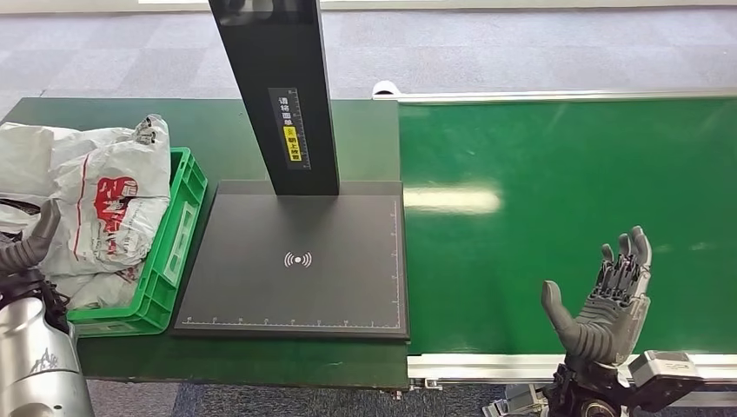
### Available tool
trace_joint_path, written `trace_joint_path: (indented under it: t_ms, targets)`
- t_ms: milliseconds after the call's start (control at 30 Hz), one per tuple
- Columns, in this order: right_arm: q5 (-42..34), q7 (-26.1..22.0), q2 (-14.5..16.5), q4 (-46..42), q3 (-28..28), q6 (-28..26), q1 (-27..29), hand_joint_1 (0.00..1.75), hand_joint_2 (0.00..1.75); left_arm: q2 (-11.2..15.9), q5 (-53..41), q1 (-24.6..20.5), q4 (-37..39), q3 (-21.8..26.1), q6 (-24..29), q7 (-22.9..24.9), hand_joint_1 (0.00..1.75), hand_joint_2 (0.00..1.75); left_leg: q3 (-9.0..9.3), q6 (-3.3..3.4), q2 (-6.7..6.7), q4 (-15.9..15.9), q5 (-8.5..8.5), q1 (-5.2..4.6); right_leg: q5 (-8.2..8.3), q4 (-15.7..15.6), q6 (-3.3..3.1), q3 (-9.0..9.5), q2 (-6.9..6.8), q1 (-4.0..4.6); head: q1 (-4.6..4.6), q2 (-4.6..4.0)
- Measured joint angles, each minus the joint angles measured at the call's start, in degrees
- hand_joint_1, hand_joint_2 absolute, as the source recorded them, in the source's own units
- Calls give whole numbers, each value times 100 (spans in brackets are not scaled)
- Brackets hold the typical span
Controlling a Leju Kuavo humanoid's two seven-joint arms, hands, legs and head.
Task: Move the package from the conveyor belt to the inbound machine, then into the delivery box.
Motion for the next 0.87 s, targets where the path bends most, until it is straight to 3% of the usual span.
trace_joint_path:
  t_ms: [300, 533, 867]
  targets:
    - [0, 0, 4, -1, -72, -79, 34, 0, 175, -284, 207, 676, -1524, -748, 418, 0, 0, 175, -1, 0, 3, 0, -1, 1, 0, 0, -1, -2, 2, 1, 1, -1]
    - [-2, 0, 9, -33, -81, -179, 74, 0, 175, -526, -157, 1714, -3442, -2058, 1429, -9, 0, 175, -10, 8, -2, 0, -11, -3, -6, -2, 6, -5, -2, -3, 2, 1]
    - [-2, 0, 20, -60, -104, -191, 101, 0, 175, -624, -426, 2196, -4406, -2750, 1672, -9, 0, 175, -5, 4, 0, 0, -13, 2, -7, -1, 4, -4, 1, 1, 0, 1]
